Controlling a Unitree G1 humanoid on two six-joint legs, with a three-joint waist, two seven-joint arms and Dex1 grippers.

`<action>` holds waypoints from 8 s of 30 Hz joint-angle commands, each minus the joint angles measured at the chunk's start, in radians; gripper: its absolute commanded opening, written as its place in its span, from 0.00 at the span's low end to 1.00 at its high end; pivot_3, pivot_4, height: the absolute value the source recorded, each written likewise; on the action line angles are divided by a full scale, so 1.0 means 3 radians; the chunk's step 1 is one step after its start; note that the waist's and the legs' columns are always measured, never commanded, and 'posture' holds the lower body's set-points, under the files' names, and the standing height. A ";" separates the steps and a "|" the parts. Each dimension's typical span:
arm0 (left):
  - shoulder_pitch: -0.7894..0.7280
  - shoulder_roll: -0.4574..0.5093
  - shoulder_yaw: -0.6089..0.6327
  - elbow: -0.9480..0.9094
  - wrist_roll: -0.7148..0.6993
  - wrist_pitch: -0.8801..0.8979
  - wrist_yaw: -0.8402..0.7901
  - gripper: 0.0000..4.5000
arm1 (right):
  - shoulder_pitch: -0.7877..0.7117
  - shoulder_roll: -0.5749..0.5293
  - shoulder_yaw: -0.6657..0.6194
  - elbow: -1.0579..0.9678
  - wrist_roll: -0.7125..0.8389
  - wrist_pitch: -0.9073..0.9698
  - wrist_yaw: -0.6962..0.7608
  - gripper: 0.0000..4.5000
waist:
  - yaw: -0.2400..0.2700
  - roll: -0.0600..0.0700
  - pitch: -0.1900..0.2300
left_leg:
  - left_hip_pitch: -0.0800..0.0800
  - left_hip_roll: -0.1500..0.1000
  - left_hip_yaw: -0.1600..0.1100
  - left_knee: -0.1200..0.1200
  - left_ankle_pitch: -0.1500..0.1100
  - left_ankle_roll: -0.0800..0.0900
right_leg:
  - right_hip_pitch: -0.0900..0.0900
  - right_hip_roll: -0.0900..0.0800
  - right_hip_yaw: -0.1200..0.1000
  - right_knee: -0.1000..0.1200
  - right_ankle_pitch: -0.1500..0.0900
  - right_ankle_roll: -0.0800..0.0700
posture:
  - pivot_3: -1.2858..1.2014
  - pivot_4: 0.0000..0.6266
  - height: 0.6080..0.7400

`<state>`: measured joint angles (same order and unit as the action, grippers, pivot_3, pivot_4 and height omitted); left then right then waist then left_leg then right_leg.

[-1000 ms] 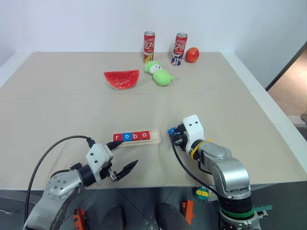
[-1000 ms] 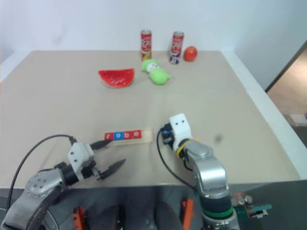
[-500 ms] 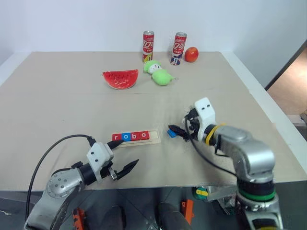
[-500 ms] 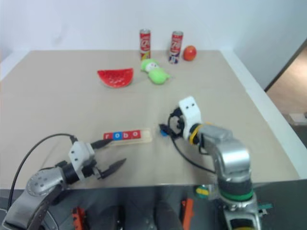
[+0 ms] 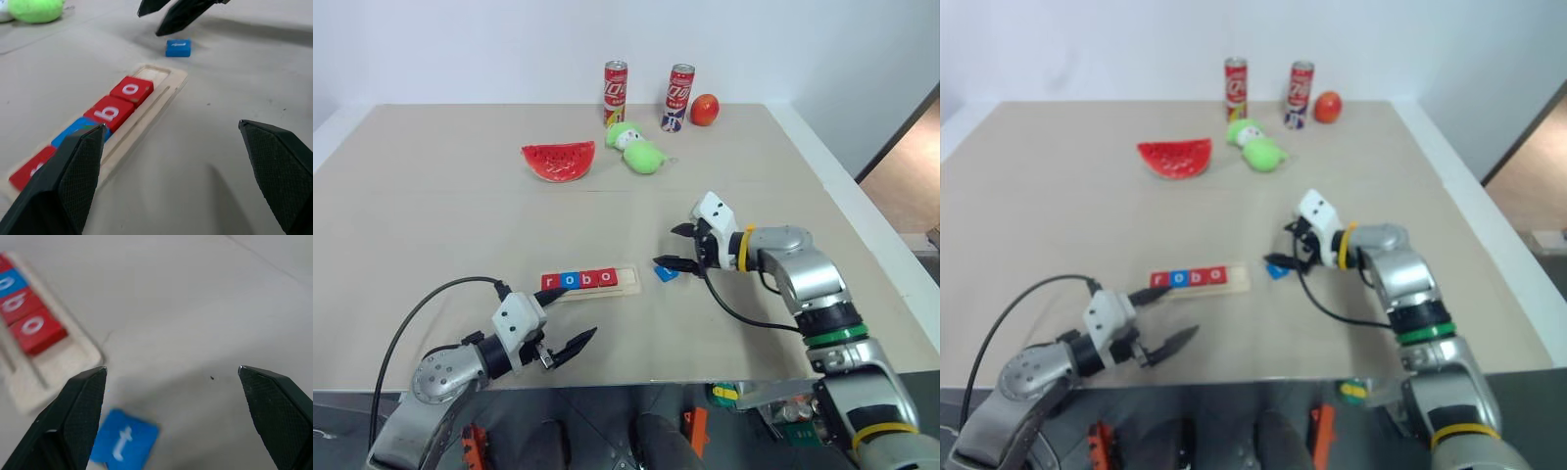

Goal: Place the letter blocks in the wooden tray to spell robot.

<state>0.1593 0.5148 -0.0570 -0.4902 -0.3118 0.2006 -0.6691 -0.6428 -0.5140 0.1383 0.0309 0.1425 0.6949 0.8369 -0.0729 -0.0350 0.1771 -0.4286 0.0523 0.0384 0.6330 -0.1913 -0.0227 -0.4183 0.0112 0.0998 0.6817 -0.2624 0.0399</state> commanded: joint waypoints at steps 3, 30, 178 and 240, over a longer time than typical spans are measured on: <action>0.0050 0.0022 0.0078 -0.0173 -0.0020 -0.0020 0.0024 1.00 | 0.0389 0.0372 -0.0389 -0.1259 -0.0014 0.1056 -0.0934 0.99 | 0.0013 -0.0001 -0.0001 | -0.0003 -0.0001 0.0000 0.0003 0.0000 0.0000 | 0.0000 -0.0003 -0.0001 0.0000 -0.0001 0.0002 | 0.52 0.24 1.00; -0.0144 0.0054 0.0035 -0.0203 -0.0251 0.0170 -0.0166 1.00 | 0.1062 0.1351 -0.0348 -0.1722 -0.0198 0.1456 -0.2382 0.34 | -0.0005 -0.0004 -0.0004 | -0.0004 0.0003 0.0000 0.0004 0.0006 -0.0001 | -0.0005 0.0003 -0.0002 0.0000 0.0005 0.0002 | 0.52 0.24 1.00; -0.0131 -0.0273 0.0180 -0.0298 -0.0246 0.0397 0.0396 1.00 | -0.1211 0.0333 0.0487 0.2747 -0.0432 -0.2922 0.2121 0.26 | -0.0010 0.0005 0.0003 | 0.0028 0.0000 -0.0001 0.0007 0.0003 0.0007 | 0.0031 0.0001 -0.0005 -0.0003 0.0017 -0.0020 | 0.52 0.24 1.00; -0.0070 -0.0241 0.0087 -0.0275 -0.0273 0.0340 0.0272 1.00 | -0.1308 0.0369 0.0367 0.2940 -0.0404 -0.2758 0.2465 0.38 | -0.0010 0.0006 0.0003 | 0.0028 0.0000 -0.0001 0.0007 0.0003 0.0007 | 0.0031 0.0001 -0.0006 -0.0003 0.0017 -0.0022 | 0.52 0.24 1.00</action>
<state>0.1449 0.4400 -0.0276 -0.5459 -0.3939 0.3244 -0.5775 -1.0545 -0.3813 0.2724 0.9615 -0.0014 -0.1499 1.5383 -0.0758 -0.0332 0.1780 -0.4201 0.0522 0.0381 0.6351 -0.1903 -0.0207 -0.4090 0.0115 0.0980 0.6809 -0.2572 0.0334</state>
